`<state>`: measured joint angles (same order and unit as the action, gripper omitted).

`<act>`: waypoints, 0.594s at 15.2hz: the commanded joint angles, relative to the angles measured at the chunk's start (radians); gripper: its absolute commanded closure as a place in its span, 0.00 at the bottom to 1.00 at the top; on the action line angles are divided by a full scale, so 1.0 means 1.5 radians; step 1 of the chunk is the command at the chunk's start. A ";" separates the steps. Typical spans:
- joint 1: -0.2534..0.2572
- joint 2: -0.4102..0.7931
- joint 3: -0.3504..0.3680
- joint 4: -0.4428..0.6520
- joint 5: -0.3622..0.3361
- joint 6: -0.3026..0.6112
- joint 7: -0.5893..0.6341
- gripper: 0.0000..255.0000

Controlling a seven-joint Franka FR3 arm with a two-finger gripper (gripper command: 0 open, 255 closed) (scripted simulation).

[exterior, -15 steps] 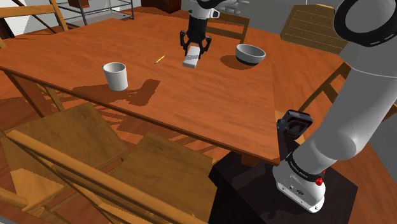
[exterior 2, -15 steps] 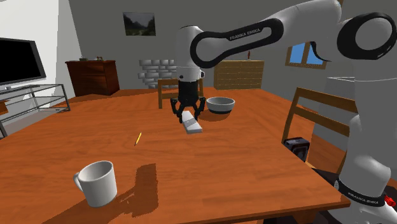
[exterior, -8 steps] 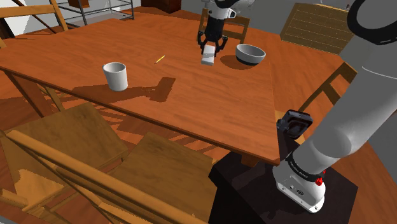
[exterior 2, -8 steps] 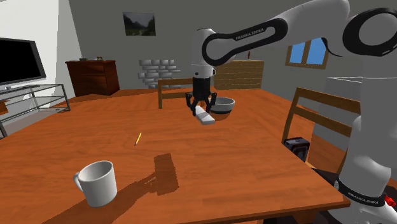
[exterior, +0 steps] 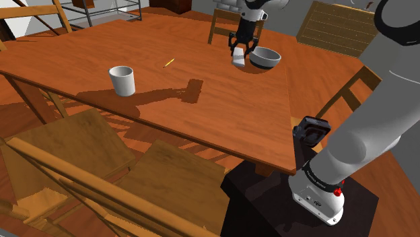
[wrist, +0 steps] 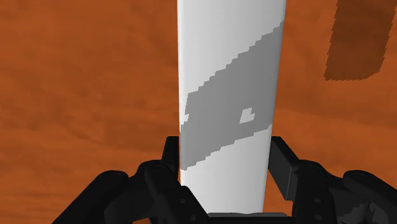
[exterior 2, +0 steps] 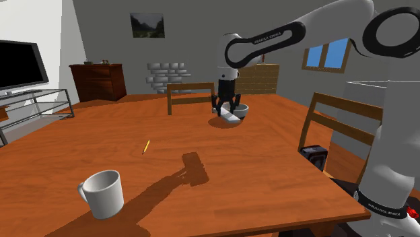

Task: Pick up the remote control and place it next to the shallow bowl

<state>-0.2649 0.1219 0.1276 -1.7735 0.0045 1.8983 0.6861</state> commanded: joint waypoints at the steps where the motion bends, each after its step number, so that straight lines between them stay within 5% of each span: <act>1: -0.017 -0.001 -0.013 -0.001 0.002 0.000 -0.031 1.00; 9: -0.084 0.014 -0.065 0.021 0.008 -0.008 -0.152 1.00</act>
<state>-0.3777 0.1401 0.0397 -1.7435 0.0154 1.8836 0.4831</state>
